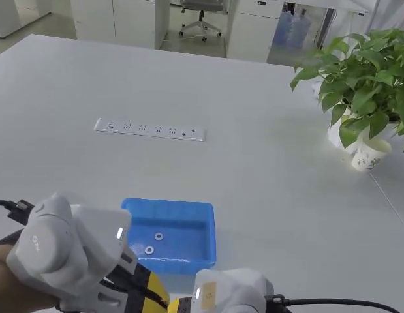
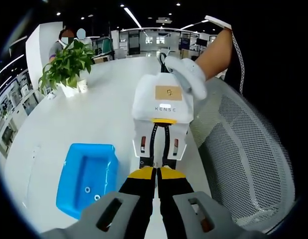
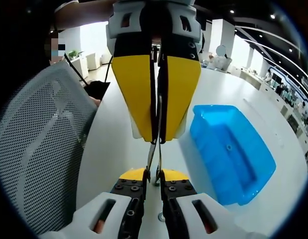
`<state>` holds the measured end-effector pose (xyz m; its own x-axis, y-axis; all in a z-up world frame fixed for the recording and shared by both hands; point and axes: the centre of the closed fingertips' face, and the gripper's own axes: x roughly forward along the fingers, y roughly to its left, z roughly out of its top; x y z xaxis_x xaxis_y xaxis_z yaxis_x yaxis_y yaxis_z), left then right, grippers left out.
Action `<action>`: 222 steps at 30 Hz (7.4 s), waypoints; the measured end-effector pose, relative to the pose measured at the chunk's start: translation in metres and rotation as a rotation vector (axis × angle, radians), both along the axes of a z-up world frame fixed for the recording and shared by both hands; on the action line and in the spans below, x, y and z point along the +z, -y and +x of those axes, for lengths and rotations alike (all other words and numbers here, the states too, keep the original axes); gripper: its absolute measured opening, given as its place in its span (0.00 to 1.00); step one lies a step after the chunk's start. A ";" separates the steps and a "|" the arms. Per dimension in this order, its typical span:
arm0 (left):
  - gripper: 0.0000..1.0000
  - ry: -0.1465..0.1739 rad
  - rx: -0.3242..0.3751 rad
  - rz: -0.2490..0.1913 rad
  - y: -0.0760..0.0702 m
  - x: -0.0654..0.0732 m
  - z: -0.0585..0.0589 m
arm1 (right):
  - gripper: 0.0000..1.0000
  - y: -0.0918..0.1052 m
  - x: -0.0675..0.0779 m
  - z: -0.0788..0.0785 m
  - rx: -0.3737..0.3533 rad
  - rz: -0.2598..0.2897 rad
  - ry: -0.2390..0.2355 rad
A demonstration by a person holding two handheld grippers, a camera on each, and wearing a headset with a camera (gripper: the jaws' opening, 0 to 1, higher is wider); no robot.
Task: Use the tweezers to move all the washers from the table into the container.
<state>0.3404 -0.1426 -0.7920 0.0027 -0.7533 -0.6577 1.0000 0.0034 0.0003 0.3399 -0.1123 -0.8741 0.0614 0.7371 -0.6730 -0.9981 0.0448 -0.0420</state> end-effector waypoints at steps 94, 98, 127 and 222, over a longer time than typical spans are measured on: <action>0.05 0.014 -0.006 0.005 -0.003 0.055 0.026 | 0.09 -0.005 0.056 0.029 -0.022 0.040 -0.006; 0.05 0.016 -0.006 0.007 -0.005 0.060 0.032 | 0.09 -0.006 0.060 0.034 -0.021 0.043 -0.001; 0.05 0.073 0.014 0.039 -0.024 0.067 0.089 | 0.09 -0.025 0.069 0.096 -0.021 0.069 0.033; 0.04 0.038 0.012 0.081 -0.027 0.022 0.117 | 0.12 -0.024 0.019 0.121 0.004 -0.022 -0.039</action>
